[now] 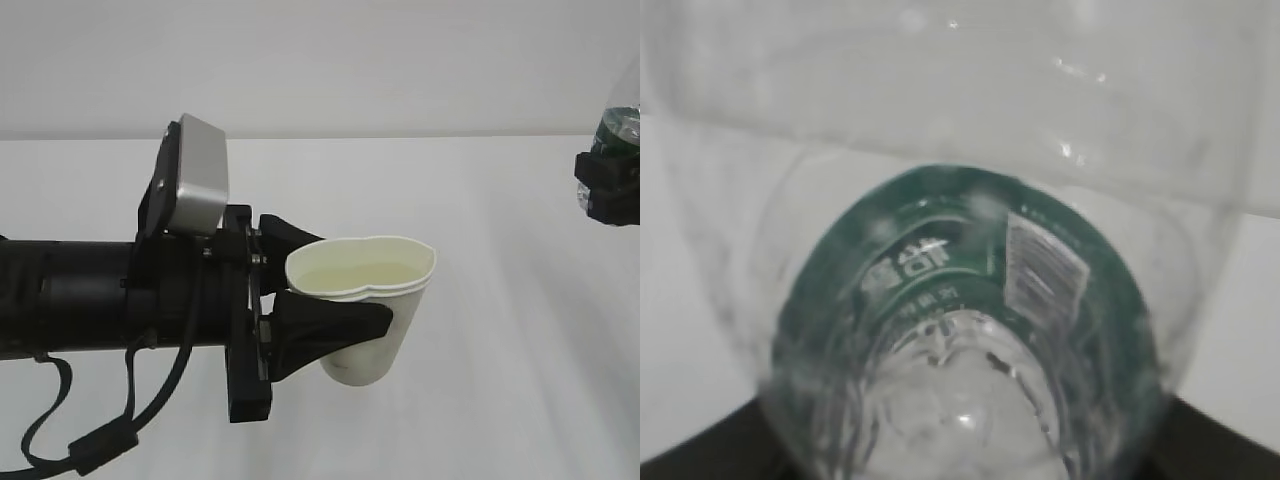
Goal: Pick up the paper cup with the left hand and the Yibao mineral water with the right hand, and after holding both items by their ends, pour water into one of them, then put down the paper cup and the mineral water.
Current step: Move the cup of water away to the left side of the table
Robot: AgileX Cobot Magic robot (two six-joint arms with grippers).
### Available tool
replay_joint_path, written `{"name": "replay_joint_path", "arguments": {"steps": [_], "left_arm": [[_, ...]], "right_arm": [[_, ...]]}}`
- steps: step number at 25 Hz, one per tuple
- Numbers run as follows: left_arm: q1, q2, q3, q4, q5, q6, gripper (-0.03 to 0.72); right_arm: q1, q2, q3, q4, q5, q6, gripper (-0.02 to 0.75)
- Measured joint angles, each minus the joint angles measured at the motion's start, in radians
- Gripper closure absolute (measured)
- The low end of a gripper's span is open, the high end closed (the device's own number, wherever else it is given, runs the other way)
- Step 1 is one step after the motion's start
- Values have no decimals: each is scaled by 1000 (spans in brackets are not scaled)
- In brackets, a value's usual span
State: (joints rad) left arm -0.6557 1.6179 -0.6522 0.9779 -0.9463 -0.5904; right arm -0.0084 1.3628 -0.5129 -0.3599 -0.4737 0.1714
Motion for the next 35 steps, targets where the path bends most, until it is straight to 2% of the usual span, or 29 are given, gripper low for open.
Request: {"name": "replay_joint_path", "arguments": {"steps": [19,35], "left_arm": [[0,0,0,-118,15,24,315],[0,0,0,-278,44,153,315]], "right_arm": [[0,0,0,0,0,-1,333],[0,0,0,0,0,-2,333]]}}
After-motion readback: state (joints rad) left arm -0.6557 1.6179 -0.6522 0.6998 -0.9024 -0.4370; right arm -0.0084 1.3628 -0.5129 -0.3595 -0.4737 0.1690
